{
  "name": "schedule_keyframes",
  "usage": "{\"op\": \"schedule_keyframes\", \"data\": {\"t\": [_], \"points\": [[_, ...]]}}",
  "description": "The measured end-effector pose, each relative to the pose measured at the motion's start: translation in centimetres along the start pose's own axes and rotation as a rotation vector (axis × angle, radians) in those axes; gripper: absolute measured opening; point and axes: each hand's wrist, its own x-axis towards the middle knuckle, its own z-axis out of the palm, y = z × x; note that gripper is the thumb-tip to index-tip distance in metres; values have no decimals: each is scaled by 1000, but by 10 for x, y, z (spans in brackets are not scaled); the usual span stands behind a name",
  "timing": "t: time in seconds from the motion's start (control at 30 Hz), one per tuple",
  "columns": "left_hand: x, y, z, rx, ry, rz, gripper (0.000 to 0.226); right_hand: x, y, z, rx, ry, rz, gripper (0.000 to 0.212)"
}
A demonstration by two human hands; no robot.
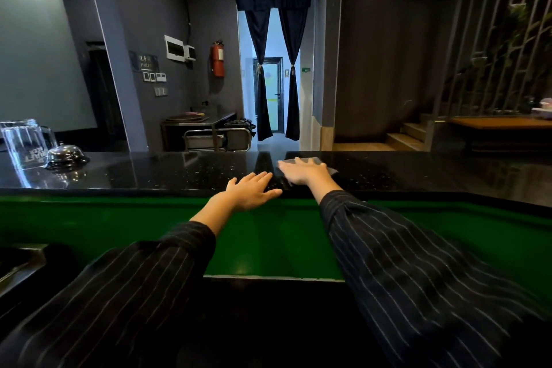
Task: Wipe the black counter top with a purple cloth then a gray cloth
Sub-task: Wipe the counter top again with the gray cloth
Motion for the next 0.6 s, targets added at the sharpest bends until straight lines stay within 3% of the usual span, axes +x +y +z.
{"op": "schedule_keyframes", "data": {"t": [0.17, 0.33, 0.43, 0.6], "points": [[-7, 3, -4, -26, -37, -15, 68, -17, 12, 3, -22, -83, -130, 61], [-5, 2, 1, -26, -8, -8, 68, -35, 105, -16, 73, -34, 104, 77], [-3, 1, 4, -16, 15, 2, 68, -37, 135, -20, 55, -27, 198, 65], [0, 1, 7, -3, 21, 18, 68, -22, 119, -16, -27, -14, 310, 51]]}}
